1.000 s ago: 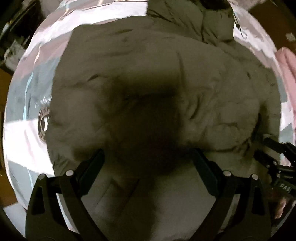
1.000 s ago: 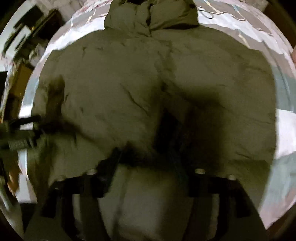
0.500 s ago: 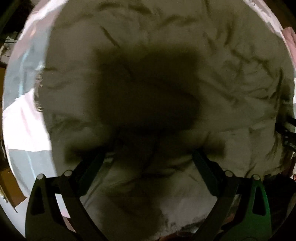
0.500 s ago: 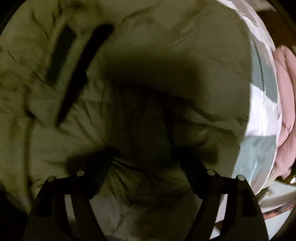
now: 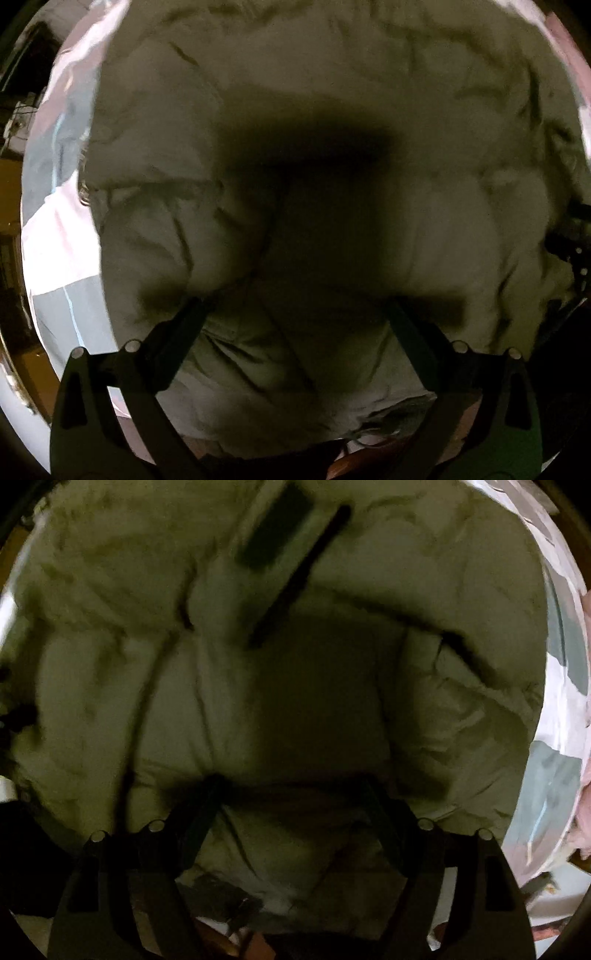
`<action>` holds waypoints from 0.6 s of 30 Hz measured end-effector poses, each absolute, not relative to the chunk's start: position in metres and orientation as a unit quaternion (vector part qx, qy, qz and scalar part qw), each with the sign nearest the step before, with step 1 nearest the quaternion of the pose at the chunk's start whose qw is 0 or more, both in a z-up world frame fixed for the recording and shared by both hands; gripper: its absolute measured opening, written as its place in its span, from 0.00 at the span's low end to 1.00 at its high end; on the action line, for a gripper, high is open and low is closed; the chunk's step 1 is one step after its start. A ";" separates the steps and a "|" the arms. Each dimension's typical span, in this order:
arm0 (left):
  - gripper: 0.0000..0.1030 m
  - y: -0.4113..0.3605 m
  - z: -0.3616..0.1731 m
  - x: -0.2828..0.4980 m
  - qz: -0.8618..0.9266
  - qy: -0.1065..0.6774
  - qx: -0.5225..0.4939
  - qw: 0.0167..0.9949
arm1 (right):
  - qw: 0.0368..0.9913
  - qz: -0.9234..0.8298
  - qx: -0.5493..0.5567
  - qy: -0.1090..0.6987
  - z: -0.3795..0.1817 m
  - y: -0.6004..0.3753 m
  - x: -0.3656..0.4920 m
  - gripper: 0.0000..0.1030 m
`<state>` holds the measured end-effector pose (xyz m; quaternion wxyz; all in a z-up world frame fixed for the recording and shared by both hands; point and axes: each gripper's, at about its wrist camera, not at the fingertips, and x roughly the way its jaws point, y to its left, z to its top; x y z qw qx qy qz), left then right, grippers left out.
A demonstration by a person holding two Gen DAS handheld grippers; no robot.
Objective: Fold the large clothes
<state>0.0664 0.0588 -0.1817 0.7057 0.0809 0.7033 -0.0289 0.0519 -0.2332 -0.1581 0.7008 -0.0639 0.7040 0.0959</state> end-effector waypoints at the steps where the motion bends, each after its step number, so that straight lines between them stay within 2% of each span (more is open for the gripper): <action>1: 0.98 0.057 -0.172 0.069 -0.029 0.689 0.083 0.720 | 0.720 0.097 -0.049 0.686 -0.147 -0.237 0.060 0.77; 5: 0.98 0.054 -0.131 0.102 -0.023 0.600 0.090 0.794 | 0.784 0.093 0.032 0.613 -0.120 -0.243 0.098 0.77; 9: 0.98 0.045 -0.136 0.146 0.003 0.553 0.079 0.829 | 0.799 0.085 0.068 0.592 -0.138 -0.229 0.149 0.77; 11: 0.98 0.044 -0.158 0.156 0.014 0.555 0.078 0.828 | 0.797 0.060 0.053 0.599 -0.156 -0.228 0.138 0.77; 14: 0.98 0.034 -0.203 0.167 0.035 0.609 0.081 0.788 | 0.792 0.047 0.033 0.607 -0.181 -0.217 0.133 0.87; 18: 0.98 0.041 -0.203 0.162 0.044 0.615 0.064 0.784 | 0.808 0.036 0.005 0.588 -0.170 -0.210 0.129 0.89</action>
